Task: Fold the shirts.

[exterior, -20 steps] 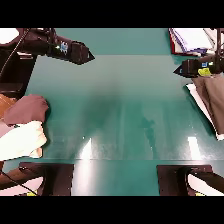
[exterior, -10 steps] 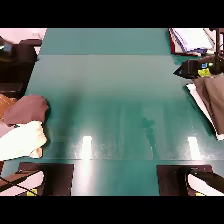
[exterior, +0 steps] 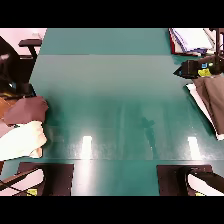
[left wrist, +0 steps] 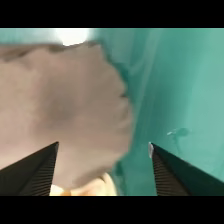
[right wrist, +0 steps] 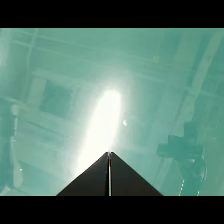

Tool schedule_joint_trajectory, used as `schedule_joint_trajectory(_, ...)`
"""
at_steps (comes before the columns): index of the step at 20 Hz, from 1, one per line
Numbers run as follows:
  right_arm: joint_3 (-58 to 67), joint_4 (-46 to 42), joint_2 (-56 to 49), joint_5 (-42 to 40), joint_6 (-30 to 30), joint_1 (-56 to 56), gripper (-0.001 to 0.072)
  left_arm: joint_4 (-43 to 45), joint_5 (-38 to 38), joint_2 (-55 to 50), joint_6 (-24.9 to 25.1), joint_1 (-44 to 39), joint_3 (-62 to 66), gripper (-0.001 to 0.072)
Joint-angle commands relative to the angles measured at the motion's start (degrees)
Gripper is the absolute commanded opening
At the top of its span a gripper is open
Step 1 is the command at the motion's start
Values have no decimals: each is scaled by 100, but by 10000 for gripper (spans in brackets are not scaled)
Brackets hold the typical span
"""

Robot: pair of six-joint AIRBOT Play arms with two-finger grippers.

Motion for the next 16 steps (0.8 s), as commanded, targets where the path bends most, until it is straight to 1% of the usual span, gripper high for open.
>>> schedule_joint_trajectory(1, 4, 2, -2, 2, 2, 7, 18, 472, 1143, -7, -247, 48, -1091, 665)
schedule_joint_trajectory(2, 4, 2, 0, 0, 2, 7, 18, 522, 1202, -7, -319, 48, -1172, 664)
schedule_joint_trajectory(3, 4, 0, -2, -7, 2, 7, 18, 538, 1193, -7, -321, 48, -1180, 634)
schedule_joint_trajectory(4, 4, 0, -2, -20, 2, 7, 18, 540, 1154, -7, -313, 48, -1161, 429)
schedule_joint_trajectory(5, 4, 2, -2, -42, 2, 4, 18, 540, 1130, -4, -315, 48, -1156, 290)
schedule_joint_trajectory(6, 4, 2, -2, -42, 2, 7, 18, 540, 1102, -4, -315, 48, -1156, 175)
schedule_joint_trajectory(7, 4, 2, 0, -42, 2, 7, 18, 538, 1062, 26, -310, 48, -1154, 29)
schedule_joint_trajectory(9, 9, 7, 0, -48, 2, 7, 18, 531, 942, 181, -330, 48, -973, 25)
schedule_joint_trajectory(12, 15, 17, 184, -162, 2, 4, 18, 529, 778, 914, -306, -57, -57, 24)
schedule_joint_trajectory(14, 15, 48, 452, -542, 2, 4, 18, 522, 577, 1434, -160, -348, 883, 24)
schedule_joint_trajectory(16, 15, 48, 752, -938, 2, 4, 18, 509, 177, 1733, 24, -850, 1829, 24)
